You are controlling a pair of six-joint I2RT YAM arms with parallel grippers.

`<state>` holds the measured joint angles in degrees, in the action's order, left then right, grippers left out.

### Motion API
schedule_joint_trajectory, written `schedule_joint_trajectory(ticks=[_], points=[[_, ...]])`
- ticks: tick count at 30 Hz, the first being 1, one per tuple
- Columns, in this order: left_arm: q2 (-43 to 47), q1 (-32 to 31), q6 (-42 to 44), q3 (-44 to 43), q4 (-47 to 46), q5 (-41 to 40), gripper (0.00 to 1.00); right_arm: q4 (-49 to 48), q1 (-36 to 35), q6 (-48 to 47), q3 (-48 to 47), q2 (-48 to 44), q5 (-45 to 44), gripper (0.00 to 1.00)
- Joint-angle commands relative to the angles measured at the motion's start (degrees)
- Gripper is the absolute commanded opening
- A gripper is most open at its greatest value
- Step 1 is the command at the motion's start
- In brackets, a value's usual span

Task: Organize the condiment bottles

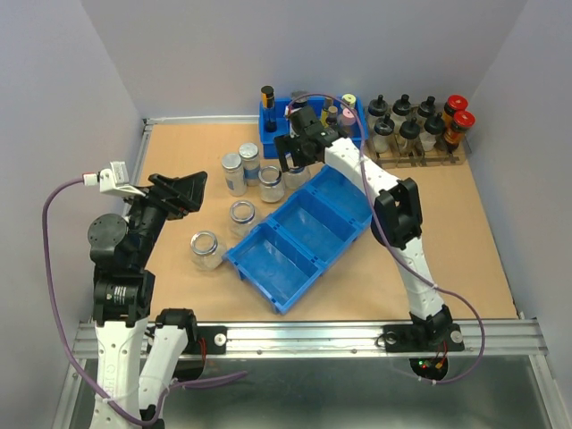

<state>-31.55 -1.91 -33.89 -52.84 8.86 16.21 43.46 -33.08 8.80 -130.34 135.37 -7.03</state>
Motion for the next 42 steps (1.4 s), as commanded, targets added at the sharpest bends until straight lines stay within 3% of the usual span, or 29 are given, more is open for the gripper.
schedule_joint_trajectory(ticks=[1,13,16,19,22,34,37,38,40,41,42], points=[[-0.8,-0.4,1.5,0.3,-2.2,0.1,0.99,-1.6,-0.2,0.3,-3.2,0.9,-0.4,1.0],[-1.8,-0.4,2.3,1.2,-2.7,0.1,0.99,-2.3,-0.3,-0.3,-5.1,1.1,-2.1,0.95],[-1.8,-0.3,2.3,1.7,-2.8,0.1,0.99,-2.4,-0.3,-0.5,-5.0,1.2,-2.1,0.89],[-1.9,-0.4,2.4,2.0,-2.9,0.1,0.99,-2.2,-0.3,-0.6,-3.9,1.5,-1.7,0.91],[-1.8,-0.4,2.7,2.2,-2.9,0.2,0.99,-1.8,-0.3,-0.7,-2.7,1.6,-1.8,1.0],[-2.7,-0.4,3.2,2.9,-3.0,0.2,0.99,-1.2,-0.3,-0.3,-4.0,4.6,-2.7,0.96],[-2.9,-0.4,3.5,2.9,-3.0,0.3,0.99,-1.2,-0.3,-0.7,-4.2,4.6,-1.9,0.8],[-2.9,-0.4,3.6,3.0,-3.0,0.3,0.99,-1.3,-0.3,-0.7,-4.7,4.4,-1.8,0.61],[-3.1,-0.4,3.7,2.9,-3.1,0.2,0.99,-1.4,-0.2,-0.9,-6.4,3.9,-2.2,0.38],[-3.3,-0.4,3.7,2.9,-3.1,0.3,0.99,-1.5,-0.2,-0.9,-7.2,3.1,-2.5,0.19],[-3.5,-0.4,3.7,2.9,-3.2,0.4,0.99,-1.9,-0.2,-1.0,-7.8,2.5,-3.2,0.11]])
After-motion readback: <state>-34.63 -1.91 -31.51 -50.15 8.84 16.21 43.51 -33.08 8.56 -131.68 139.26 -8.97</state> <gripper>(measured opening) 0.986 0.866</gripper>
